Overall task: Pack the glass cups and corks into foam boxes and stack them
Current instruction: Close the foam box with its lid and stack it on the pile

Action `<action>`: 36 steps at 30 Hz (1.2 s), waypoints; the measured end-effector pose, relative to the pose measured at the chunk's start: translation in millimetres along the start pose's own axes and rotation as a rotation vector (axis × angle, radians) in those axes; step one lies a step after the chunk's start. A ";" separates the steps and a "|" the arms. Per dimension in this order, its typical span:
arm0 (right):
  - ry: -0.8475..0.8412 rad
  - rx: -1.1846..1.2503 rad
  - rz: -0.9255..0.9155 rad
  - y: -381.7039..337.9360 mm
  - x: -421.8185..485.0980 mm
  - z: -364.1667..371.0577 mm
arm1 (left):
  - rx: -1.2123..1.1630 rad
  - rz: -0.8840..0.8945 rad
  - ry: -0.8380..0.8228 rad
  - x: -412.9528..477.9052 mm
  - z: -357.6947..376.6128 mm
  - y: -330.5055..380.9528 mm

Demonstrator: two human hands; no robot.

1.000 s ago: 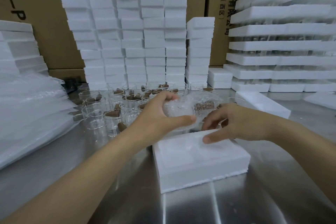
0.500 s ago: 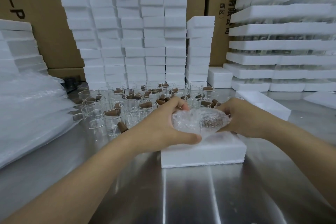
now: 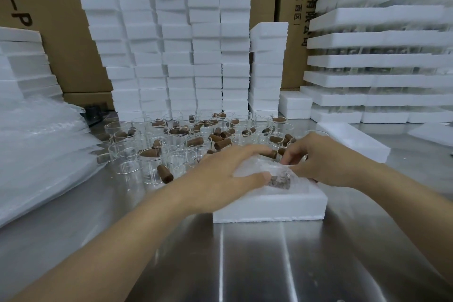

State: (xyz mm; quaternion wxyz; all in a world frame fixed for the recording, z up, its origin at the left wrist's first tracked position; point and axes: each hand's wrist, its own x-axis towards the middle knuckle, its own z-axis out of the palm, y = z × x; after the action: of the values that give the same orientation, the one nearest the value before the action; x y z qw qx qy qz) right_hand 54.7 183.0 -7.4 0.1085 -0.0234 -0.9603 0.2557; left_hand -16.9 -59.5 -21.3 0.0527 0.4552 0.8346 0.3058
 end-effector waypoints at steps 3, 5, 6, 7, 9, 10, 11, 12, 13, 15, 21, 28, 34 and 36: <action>-0.014 -0.027 0.010 -1.3 -1.0 0.4 | 0.144 -0.003 0.011 1.5 3.9 0.0; -0.032 -0.029 0.030 -3.2 -2.4 -0.5 | 0.140 -0.013 0.019 1.6 4.3 1.1; -0.025 -0.003 0.050 -4.7 -2.7 -1.0 | 0.134 -0.015 0.035 1.5 4.9 1.4; -0.001 0.051 0.076 -6.0 -2.8 -1.0 | 0.134 -0.015 0.051 1.9 5.7 1.8; 0.101 0.174 0.117 -9.3 -2.4 -0.7 | 0.160 -0.018 0.058 2.1 7.1 2.4; 0.158 0.225 0.114 -12.2 -2.4 -0.8 | 0.181 -0.018 0.053 2.0 7.6 2.4; 0.199 0.263 0.093 -16.0 -2.6 -0.6 | 0.204 -0.015 0.052 1.8 7.6 2.4; 0.211 0.285 0.052 -20.2 -3.3 -0.5 | 0.223 -0.008 0.057 1.3 7.1 2.7; 0.190 0.293 0.001 -24.6 -4.3 0.3 | 0.229 0.000 0.068 0.5 6.4 3.3; 0.096 0.289 -0.086 -29.8 -5.6 3.9 | 0.177 0.019 0.090 -0.9 5.4 4.2; -0.022 0.371 -0.166 -27.1 -2.0 15.7 | 0.100 0.036 0.091 0.9 8.2 -0.2; 0.017 0.353 -0.235 -30.2 -4.6 16.0 | 0.035 0.039 0.096 1.7 8.5 -0.4; 0.258 0.284 -0.124 -22.0 -4.2 9.5 | 0.106 0.020 0.079 1.6 8.3 -3.9; 0.445 0.206 -0.007 -7.2 -1.0 -2.5 | 0.109 0.024 0.056 0.5 7.8 -5.6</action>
State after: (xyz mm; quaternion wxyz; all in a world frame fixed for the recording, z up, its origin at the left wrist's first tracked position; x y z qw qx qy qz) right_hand 56.3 177.9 -1.9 0.3202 -0.0646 -0.8817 0.3406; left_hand -18.4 -57.8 -30.6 0.0007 0.4584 0.8457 0.2733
